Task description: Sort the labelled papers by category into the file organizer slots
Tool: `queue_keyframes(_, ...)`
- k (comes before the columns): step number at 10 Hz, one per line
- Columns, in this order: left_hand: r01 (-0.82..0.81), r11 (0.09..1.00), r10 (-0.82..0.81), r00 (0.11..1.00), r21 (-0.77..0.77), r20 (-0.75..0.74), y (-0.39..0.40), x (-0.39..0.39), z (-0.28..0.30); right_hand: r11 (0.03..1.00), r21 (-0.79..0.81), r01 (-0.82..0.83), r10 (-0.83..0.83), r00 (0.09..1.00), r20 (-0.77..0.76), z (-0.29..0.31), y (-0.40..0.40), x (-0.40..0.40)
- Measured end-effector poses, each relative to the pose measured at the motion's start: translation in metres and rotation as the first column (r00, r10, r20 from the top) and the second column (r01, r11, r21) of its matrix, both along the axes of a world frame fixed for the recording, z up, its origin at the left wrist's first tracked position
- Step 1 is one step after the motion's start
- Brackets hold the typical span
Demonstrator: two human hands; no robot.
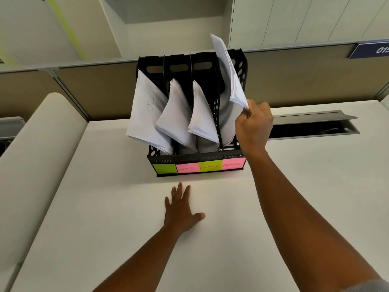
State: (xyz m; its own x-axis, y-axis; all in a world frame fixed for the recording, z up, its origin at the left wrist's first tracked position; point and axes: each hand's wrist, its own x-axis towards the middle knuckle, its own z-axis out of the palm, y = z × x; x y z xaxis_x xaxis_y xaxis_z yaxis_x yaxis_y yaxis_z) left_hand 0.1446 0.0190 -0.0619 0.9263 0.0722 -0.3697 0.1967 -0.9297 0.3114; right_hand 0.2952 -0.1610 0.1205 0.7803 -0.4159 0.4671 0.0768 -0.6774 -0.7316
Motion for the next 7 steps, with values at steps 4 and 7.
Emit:
queue_keyframes(4, 0.017, 1.000, -0.017, 1.000, 0.019, -0.004, 0.001, -0.001, -0.004, 0.981, 0.135, -0.137, 0.179, 0.907, -0.382, -0.060, -0.011, 0.000)
queue_keyframes(7, 0.058, 0.998, -0.057, 0.998, 0.037, -0.034, 0.002, -0.006, 0.005, 0.975, 0.192, -0.114, 0.166, 0.947, -0.277, -0.056, -0.017, -0.022)
